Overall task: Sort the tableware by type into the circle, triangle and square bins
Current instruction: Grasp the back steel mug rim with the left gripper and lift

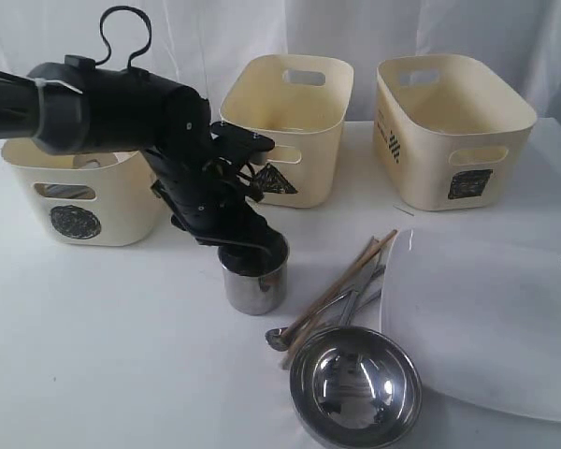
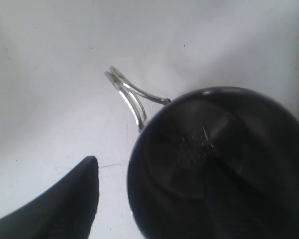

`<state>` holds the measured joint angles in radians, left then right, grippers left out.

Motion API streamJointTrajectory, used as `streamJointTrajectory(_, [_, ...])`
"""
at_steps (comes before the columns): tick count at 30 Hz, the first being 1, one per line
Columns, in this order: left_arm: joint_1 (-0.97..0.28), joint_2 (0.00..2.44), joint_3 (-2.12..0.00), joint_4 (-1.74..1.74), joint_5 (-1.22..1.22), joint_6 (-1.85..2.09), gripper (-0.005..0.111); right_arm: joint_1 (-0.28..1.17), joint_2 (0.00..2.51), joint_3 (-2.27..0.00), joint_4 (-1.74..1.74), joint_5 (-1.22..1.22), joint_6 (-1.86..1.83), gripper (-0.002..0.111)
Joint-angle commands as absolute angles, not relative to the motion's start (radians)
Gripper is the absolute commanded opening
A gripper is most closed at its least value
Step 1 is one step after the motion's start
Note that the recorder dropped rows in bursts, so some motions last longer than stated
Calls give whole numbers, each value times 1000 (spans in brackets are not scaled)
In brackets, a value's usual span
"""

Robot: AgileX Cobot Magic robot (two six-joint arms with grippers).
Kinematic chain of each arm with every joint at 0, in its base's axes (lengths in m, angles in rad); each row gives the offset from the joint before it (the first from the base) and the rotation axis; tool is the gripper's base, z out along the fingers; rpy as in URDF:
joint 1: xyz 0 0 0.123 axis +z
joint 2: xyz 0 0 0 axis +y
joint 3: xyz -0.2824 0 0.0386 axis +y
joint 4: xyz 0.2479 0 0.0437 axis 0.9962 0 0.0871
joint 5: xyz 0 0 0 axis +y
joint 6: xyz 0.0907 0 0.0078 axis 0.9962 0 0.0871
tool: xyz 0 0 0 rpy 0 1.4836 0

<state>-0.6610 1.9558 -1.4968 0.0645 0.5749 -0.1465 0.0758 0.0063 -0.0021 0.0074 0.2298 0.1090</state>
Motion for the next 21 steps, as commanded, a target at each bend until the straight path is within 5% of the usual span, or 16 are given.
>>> streamJointTrajectory(1, [-662, 1978, -1497, 47, 585, -157, 64, 69, 0, 0, 7, 221, 108, 0])
streamJointTrajectory(7, [-662, 1987, -1497, 35, 569, -157, 61, 69, 0, 0, 7, 221, 108, 0])
streamJointTrajectory(17, [-662, 1980, -1497, 35, 571, -157, 9, 69, 0, 0, 7, 221, 108, 0])
streamJointTrajectory(21, [-662, 1935, -1499, 35, 567, -149, 0, 69, 0, 0, 7, 221, 108, 0])
